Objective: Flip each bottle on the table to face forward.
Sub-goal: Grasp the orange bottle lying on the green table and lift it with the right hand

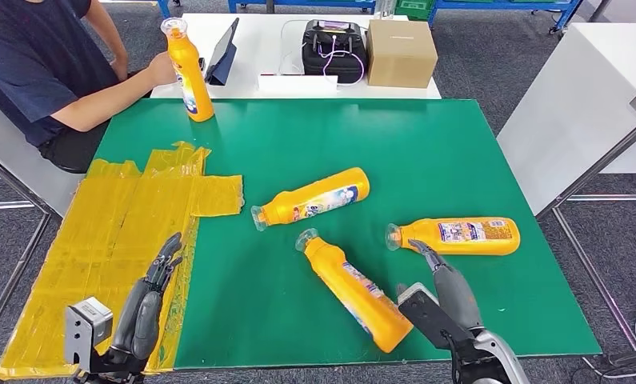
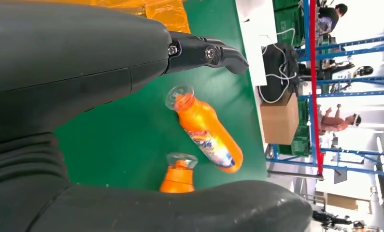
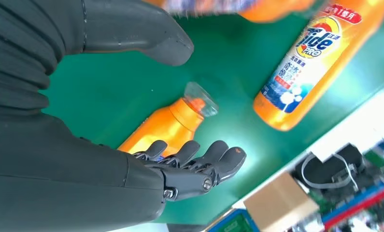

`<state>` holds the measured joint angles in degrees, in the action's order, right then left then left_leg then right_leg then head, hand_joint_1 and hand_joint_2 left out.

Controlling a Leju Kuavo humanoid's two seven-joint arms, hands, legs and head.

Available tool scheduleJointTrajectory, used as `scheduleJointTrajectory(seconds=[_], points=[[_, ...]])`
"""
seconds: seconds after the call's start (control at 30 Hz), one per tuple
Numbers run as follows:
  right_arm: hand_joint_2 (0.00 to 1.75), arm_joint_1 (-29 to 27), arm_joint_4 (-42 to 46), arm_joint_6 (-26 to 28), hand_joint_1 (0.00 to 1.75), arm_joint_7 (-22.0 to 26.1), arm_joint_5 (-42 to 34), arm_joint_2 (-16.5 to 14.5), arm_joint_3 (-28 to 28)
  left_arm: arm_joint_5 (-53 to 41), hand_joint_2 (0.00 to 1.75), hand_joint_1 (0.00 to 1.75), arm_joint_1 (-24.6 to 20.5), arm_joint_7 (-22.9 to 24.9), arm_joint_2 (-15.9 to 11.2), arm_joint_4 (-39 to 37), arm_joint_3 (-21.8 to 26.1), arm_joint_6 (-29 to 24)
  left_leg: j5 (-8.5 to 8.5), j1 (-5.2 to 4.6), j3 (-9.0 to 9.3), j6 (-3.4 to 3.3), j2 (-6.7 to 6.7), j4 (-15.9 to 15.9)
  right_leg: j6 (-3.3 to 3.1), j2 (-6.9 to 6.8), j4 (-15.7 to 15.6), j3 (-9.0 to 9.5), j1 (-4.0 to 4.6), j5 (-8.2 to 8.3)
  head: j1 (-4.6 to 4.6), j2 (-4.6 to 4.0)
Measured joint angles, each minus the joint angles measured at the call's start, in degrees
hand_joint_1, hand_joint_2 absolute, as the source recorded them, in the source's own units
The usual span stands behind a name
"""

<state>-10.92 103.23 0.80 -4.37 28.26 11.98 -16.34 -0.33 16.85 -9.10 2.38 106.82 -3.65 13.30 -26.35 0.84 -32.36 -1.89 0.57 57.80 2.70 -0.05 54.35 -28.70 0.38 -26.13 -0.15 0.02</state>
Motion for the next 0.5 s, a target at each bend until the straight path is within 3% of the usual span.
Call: scheduleJointTrajectory(seconds=[0.2, 0.5], points=[[1.75, -1.51, 1.90, 1.02, 1.75, 0.69, 0.57, -2.90, 1.92, 0.81, 0.00, 0.00, 0.00, 0.12, 0.37, 0.32, 0.10, -0.01, 0.05, -0.06, -0.10, 0.06, -0.01, -0.01, -0.01, 0.01, 0.12, -0.18, -0.07, 0.00, 0.01, 0.00], [1.75, -1.99, 2.75, 1.12, 1.75, 0.78, 0.61, -4.15, 3.09, 1.33, 0.00, 0.00, 0.01, 0.12, 0.37, 0.32, 0.11, 0.01, 0.06, -0.09, -0.13, 0.06, -0.01, 0.00, -0.01, 0.01, 0.16, -0.23, -0.08, 0.00, 0.01, 0.00]])
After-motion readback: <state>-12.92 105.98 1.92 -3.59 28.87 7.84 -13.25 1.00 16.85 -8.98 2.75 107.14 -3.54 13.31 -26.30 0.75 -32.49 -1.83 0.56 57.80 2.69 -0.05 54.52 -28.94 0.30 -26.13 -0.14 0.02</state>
